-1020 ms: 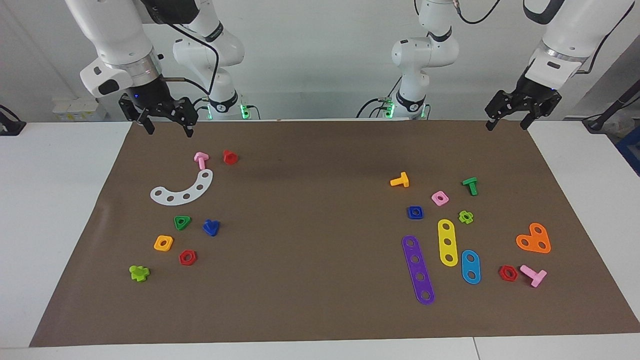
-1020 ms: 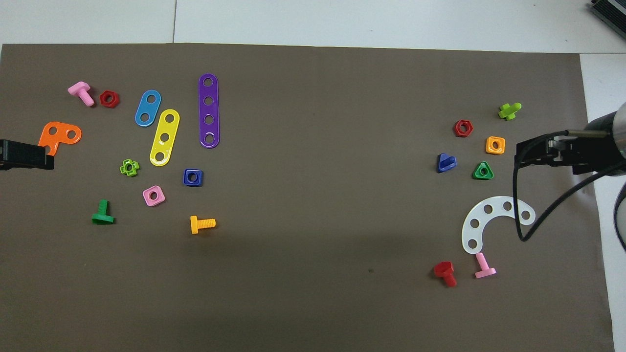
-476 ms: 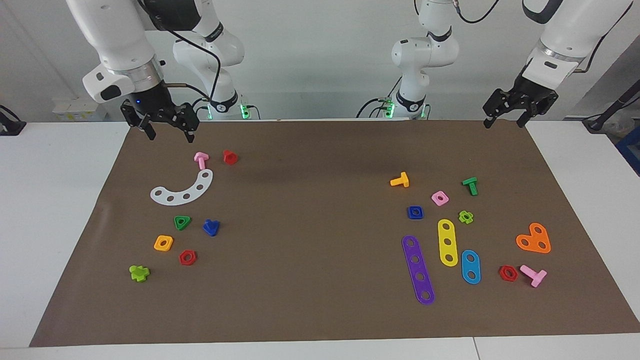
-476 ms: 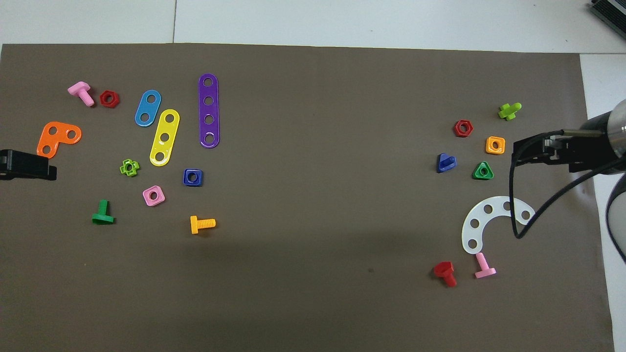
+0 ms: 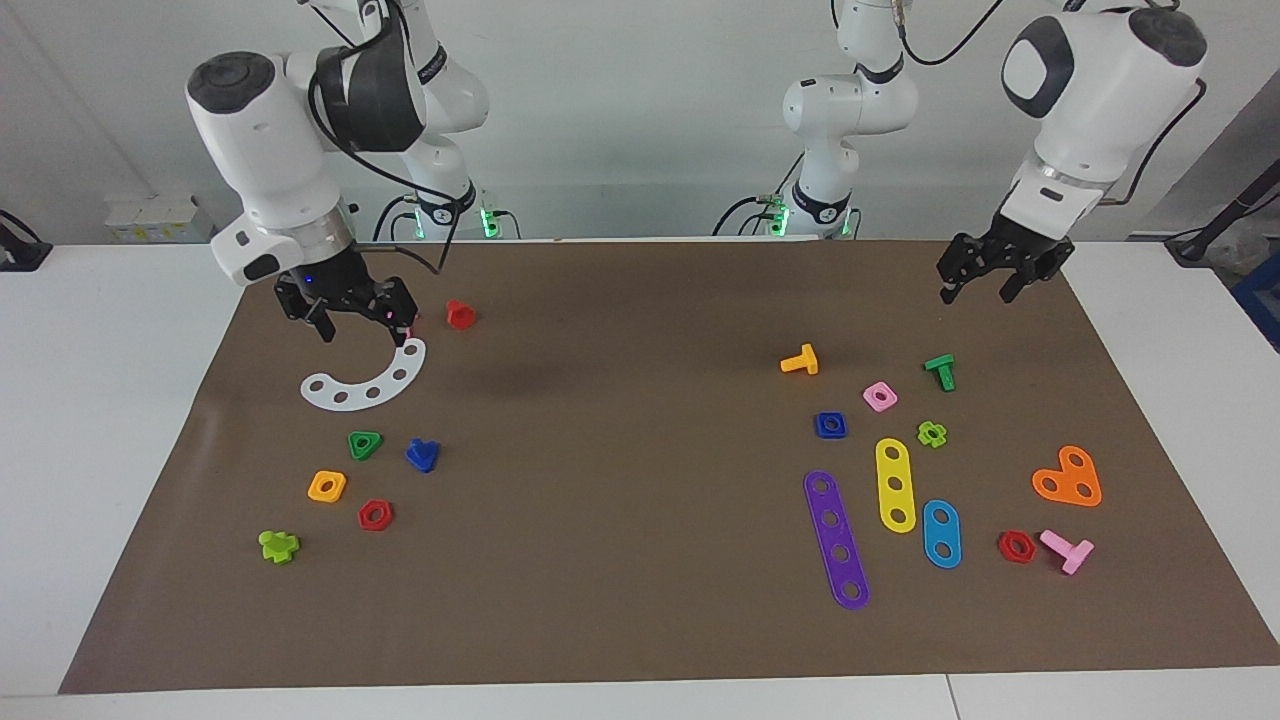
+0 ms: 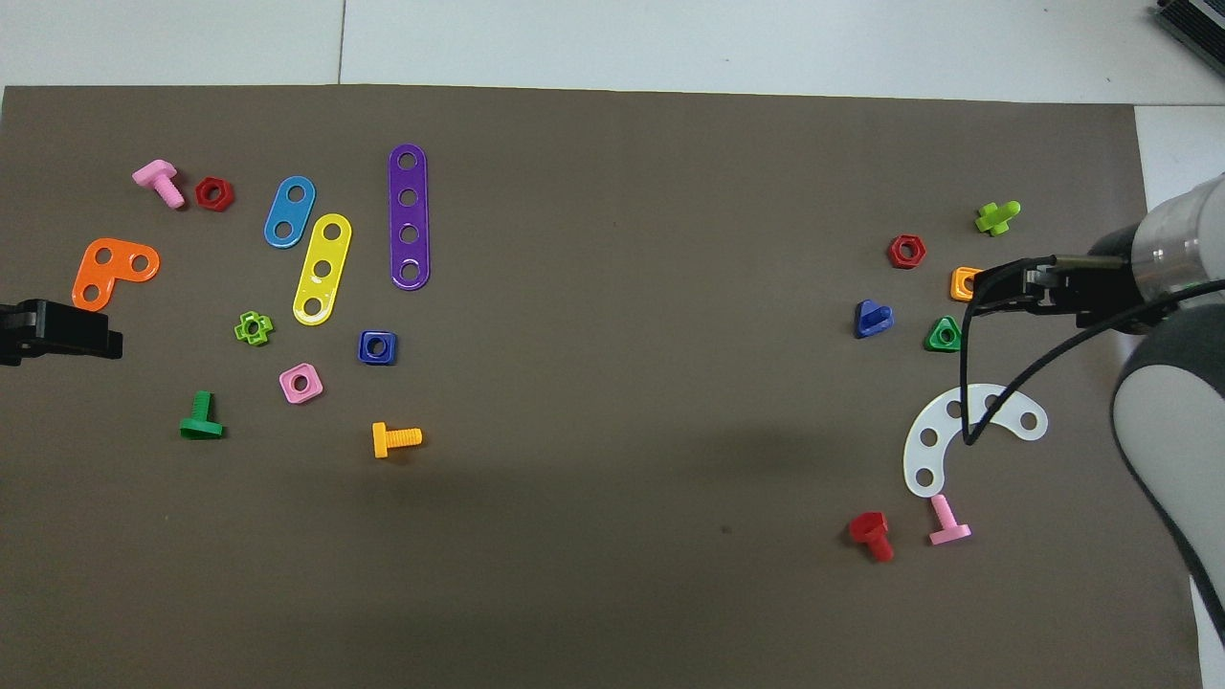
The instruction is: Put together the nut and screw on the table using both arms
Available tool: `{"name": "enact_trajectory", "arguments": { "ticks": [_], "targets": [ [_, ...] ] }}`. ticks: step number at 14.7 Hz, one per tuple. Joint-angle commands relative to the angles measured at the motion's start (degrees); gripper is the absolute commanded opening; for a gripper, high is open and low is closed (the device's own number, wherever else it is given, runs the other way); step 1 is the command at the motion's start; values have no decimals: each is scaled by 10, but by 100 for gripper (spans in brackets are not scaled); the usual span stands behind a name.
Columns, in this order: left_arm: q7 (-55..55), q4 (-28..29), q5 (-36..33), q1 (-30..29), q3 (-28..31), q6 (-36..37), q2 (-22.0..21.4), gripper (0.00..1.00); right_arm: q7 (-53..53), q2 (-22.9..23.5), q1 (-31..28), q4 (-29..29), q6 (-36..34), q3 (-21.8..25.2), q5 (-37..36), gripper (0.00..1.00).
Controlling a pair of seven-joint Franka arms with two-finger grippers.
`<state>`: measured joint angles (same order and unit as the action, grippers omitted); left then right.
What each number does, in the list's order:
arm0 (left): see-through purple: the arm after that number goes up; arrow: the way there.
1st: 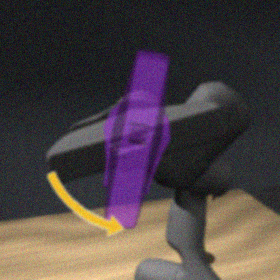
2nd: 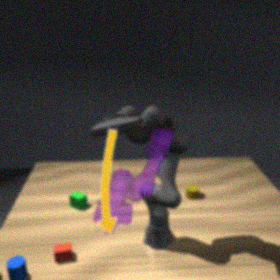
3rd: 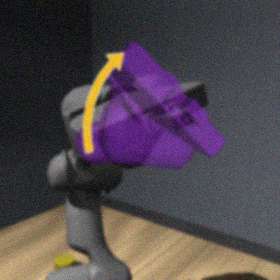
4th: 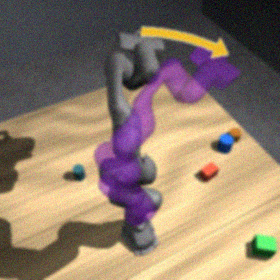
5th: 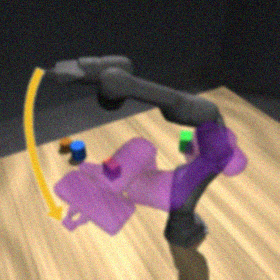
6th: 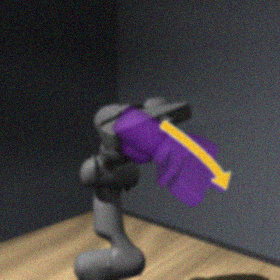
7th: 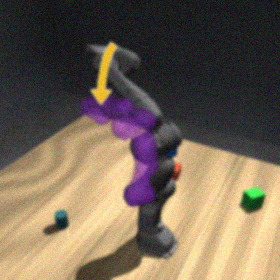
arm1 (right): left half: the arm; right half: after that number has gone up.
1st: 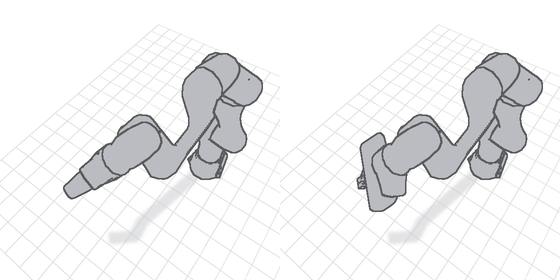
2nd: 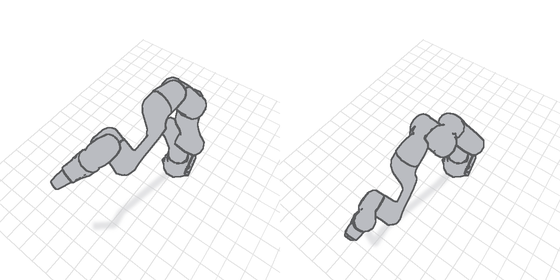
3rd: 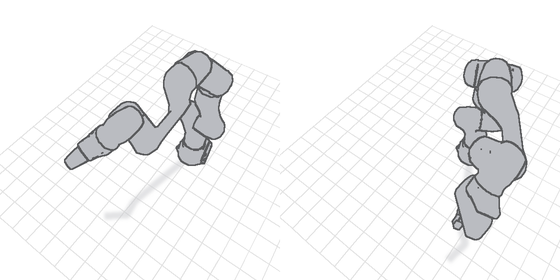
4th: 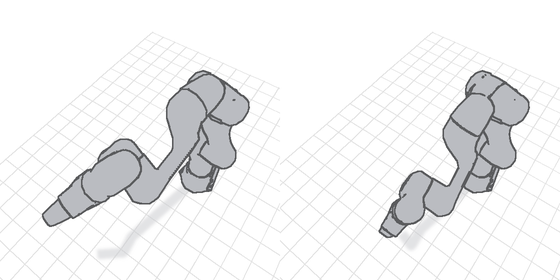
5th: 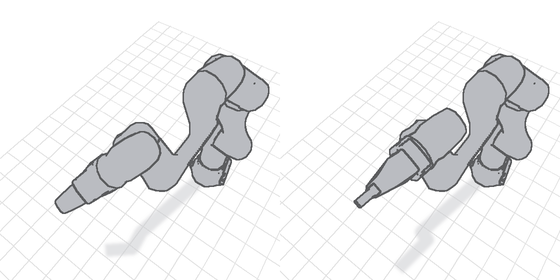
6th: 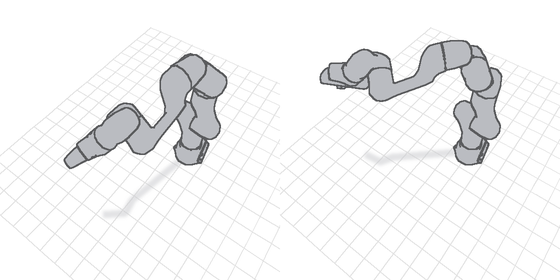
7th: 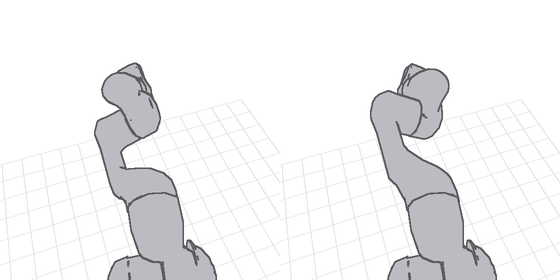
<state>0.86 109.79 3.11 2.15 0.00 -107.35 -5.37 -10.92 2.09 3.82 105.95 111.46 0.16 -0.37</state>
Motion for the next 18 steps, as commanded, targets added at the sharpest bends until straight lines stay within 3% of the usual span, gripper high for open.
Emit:
{"name": "enact_trajectory", "arguments": {
  "ticks": [1,5,9,11,18],
  "targets": [
    [-20,44,7,32,5,-65,14,89,14,37,-9,15,56,-3,5,99],
    [-80,124,7,82,5,-216,51,88,14,96,-7,15,119,-3,5,98],
    [-74,179,7,91,5,-278,60,87,12,137,-4,21,163,-3,4,95],
    [-76,187,7,99,5,-310,81,86,13,144,-3,43,202,-3,4,92],
    [-90,182,7,115,6,-381,140,86,13,163,3,75,231,-3,-5,82]
  ]
}}
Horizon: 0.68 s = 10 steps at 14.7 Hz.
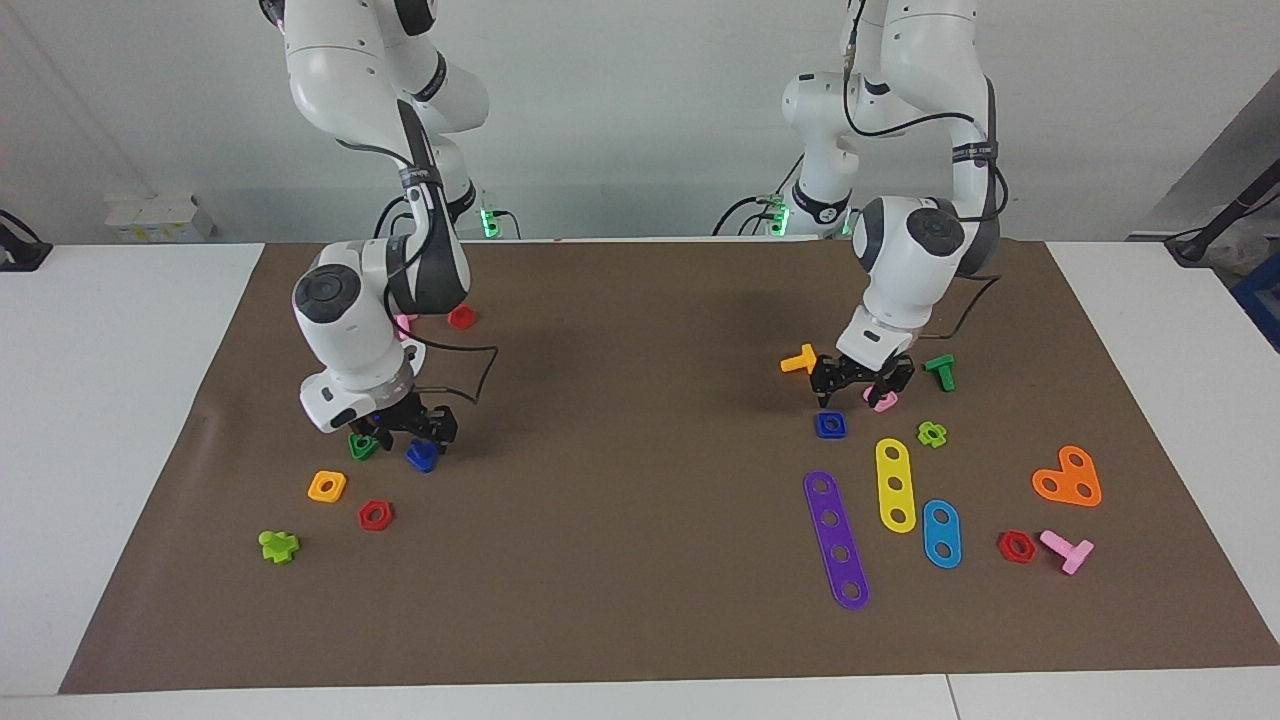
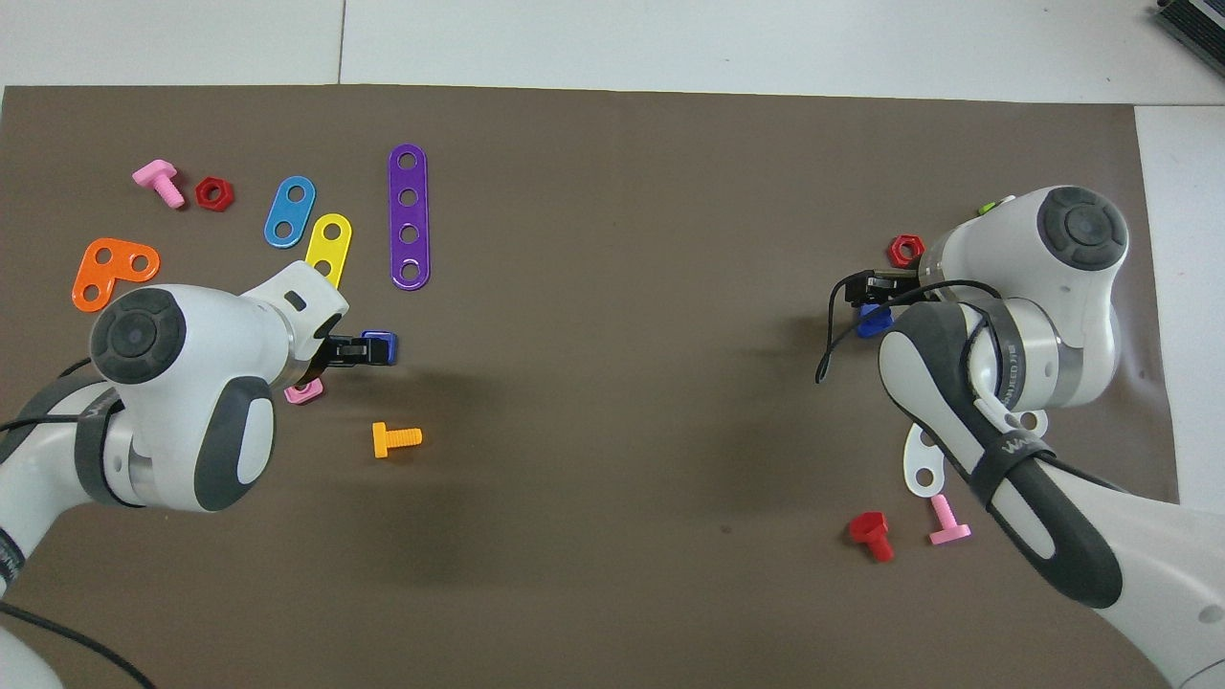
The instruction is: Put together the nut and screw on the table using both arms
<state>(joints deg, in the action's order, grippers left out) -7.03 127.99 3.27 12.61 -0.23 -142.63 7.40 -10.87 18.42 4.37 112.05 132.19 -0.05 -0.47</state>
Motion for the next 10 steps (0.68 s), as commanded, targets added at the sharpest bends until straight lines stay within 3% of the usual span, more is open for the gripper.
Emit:
{"name": "enact_trajectory", "arguments": {
  "ticks": [1,5,6,7,8,10],
  "targets": [
    [-12,-1,5,10,8,-36,18,86,13,-1,-2,14,24,-1,-4,79],
    [-38,-2,5,27,9,-78,48,86,14,-1,-2,14,24,-1,-5,57],
    [-38,-2,5,27,9,-81,52,86,14,-1,-2,14,23,-1,-5,46],
    [-37,-2,3,27,9,-81,52,86,15,-1,-1,15,22,-1,-5,26],
    [-33,-3,-4,27,10,-81,53,86,15,-1,0,15,22,-1,-6,0],
    [-31,-6,-30,27,10,-80,56,86,17,-2,1,14,22,-1,-6,0]
  ]
}}
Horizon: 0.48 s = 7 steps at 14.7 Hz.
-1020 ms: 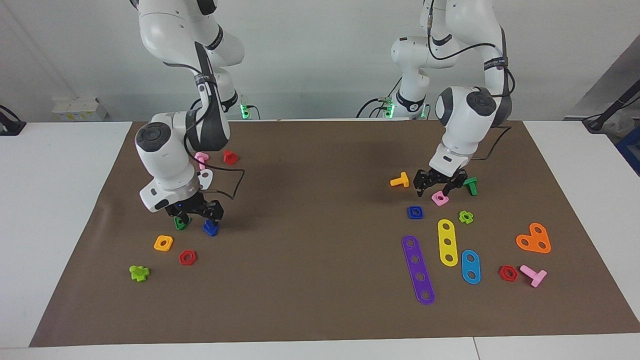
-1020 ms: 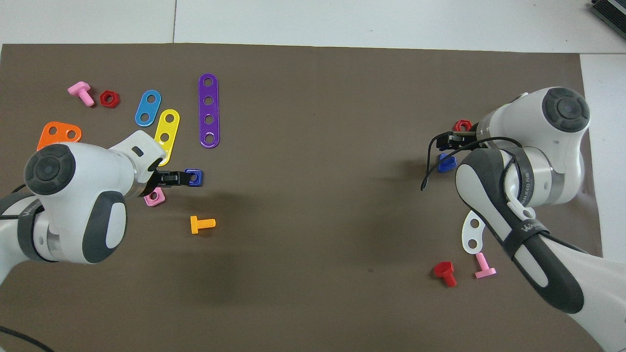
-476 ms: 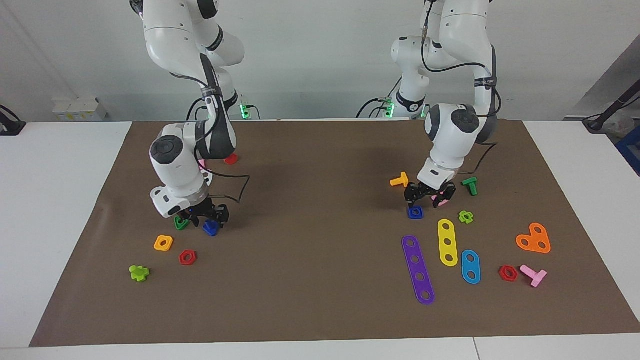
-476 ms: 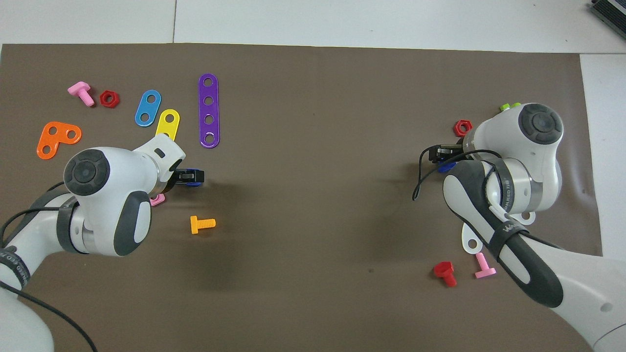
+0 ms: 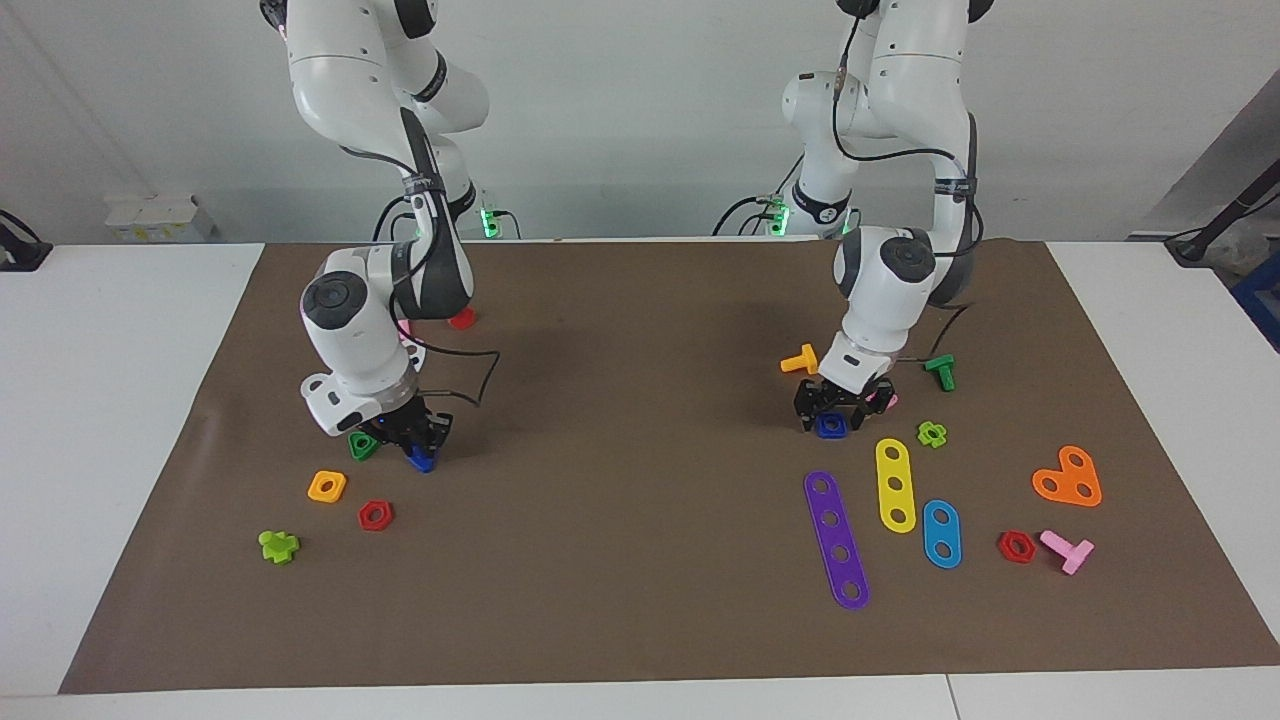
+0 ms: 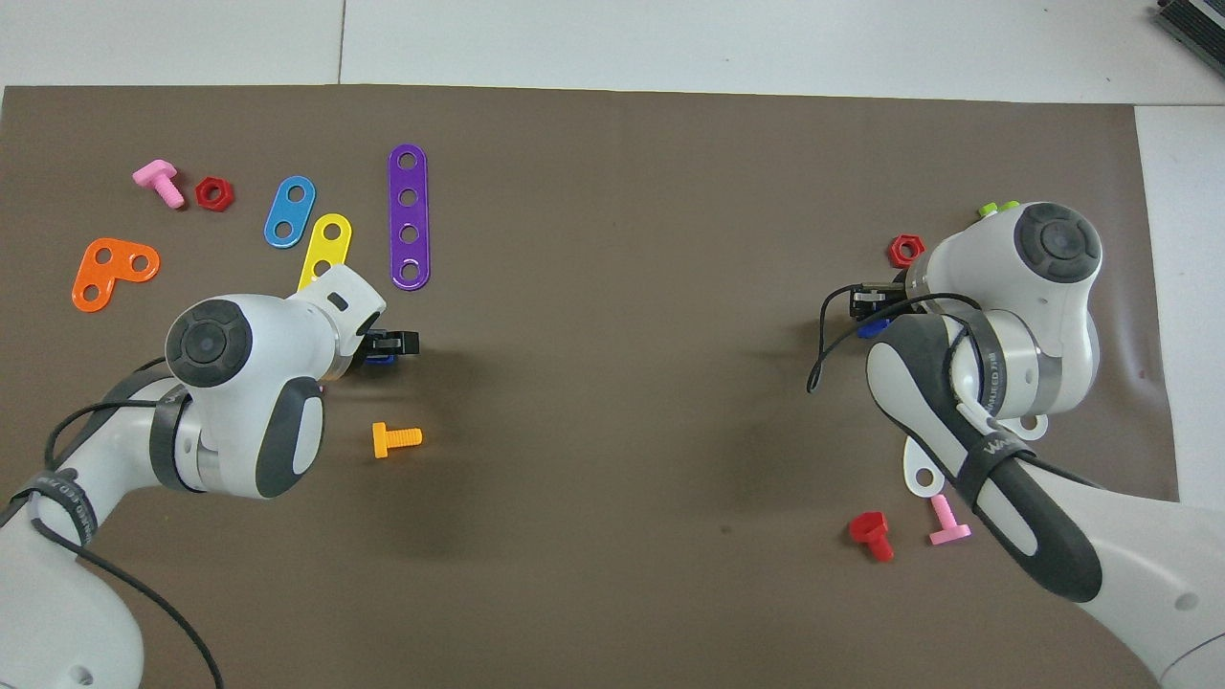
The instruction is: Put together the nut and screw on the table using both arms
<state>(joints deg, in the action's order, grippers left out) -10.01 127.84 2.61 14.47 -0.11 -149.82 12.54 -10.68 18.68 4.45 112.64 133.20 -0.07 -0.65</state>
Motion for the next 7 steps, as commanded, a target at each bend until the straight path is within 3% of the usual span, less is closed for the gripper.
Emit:
{"name": "enact_trajectory", "arguments": {
  "ticks": [1,3,7],
  "targets": [
    [-1,-5,-36,8,9,-5,5,86,13,-7,1,3,11,-1,-4,0],
    [3,-5,-45,8,9,-3,5,83,3,-8,8,-13,3,-6,-4,0],
    [19,-10,-45,7,9,-3,8,77,-106,-5,82,-37,2,-6,-5,0]
  ]
}}
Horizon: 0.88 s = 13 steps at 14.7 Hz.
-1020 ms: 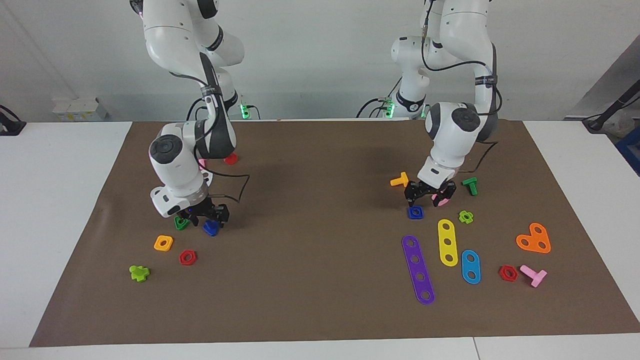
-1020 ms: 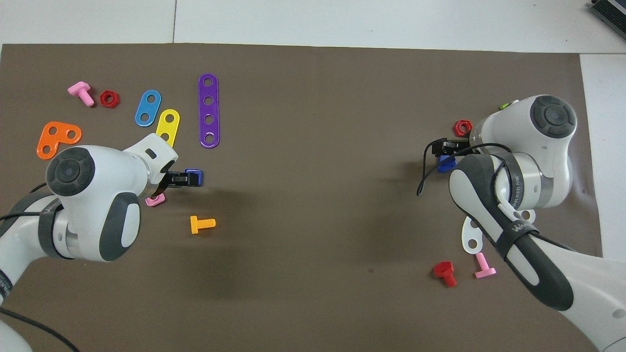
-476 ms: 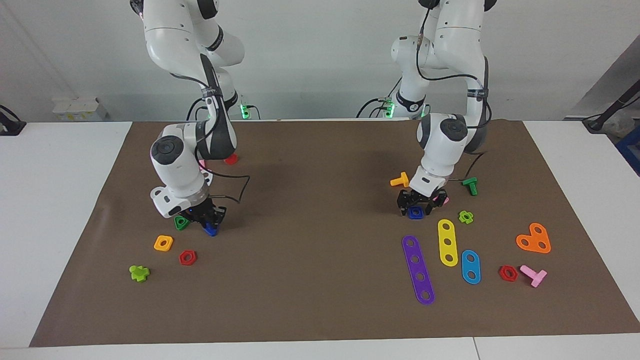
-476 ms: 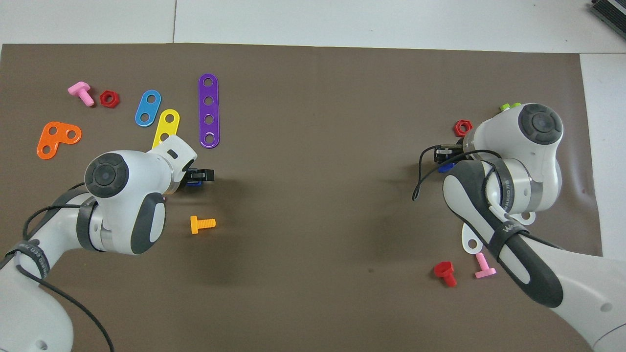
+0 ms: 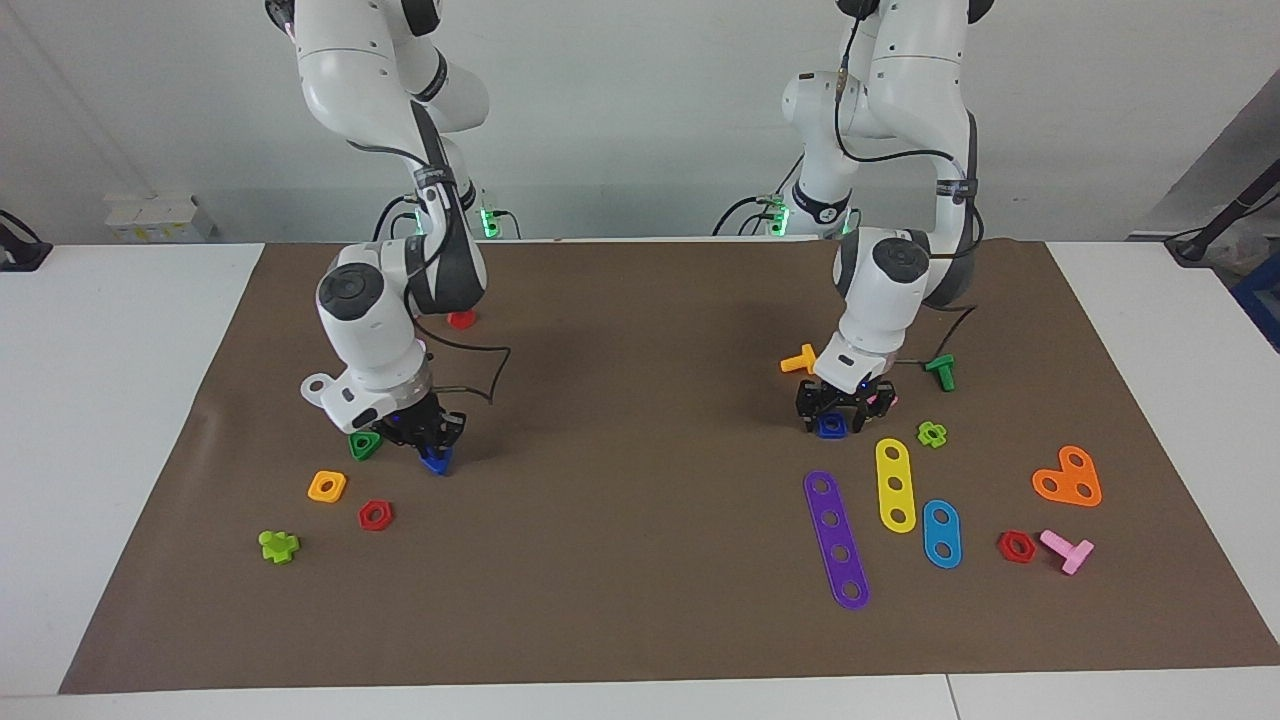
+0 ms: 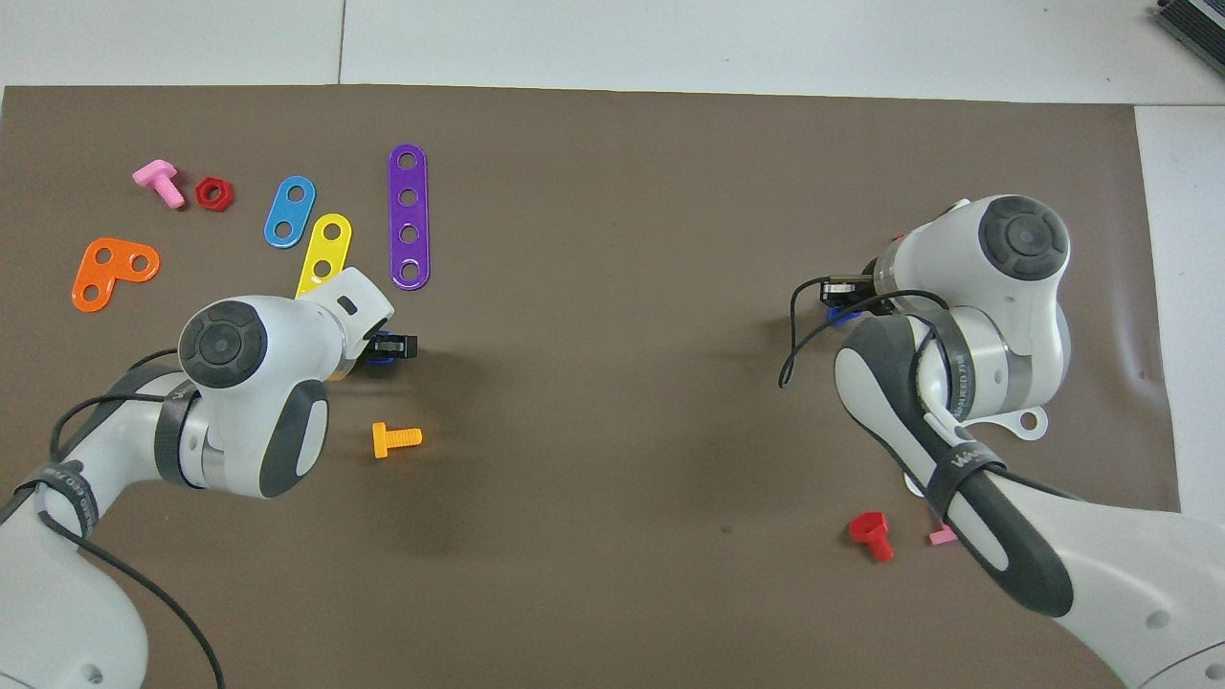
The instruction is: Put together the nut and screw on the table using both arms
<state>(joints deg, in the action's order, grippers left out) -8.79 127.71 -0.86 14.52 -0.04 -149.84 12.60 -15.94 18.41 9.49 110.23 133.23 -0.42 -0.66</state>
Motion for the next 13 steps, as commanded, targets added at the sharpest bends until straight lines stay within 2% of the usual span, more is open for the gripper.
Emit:
{"name": "enact_trajectory", "arguments": {
  "ticks": [1,2,3,6,7,10,13],
  "targets": [
    [8,-9,-11,7,8,-2,8,74,-91,0,54,-24,0,-3,-5,0],
    [11,-9,-11,7,8,-2,7,68,-136,7,79,-40,-4,-3,-5,0],
    [17,-9,-11,6,8,-2,7,56,-174,17,103,-54,-8,-3,-6,0],
    [58,-9,-11,-2,8,-1,8,9,-253,28,160,-76,-19,-2,-6,0],
    [58,-10,-11,-2,8,-1,7,0,-276,29,176,-76,-20,-2,-7,0],
    [57,-25,-10,-6,9,22,8,0,-346,63,218,-103,-31,0,-20,0],
    [57,-99,-5,-21,8,126,16,0,-399,83,229,-131,-45,-3,-49,0]
  ]
}}
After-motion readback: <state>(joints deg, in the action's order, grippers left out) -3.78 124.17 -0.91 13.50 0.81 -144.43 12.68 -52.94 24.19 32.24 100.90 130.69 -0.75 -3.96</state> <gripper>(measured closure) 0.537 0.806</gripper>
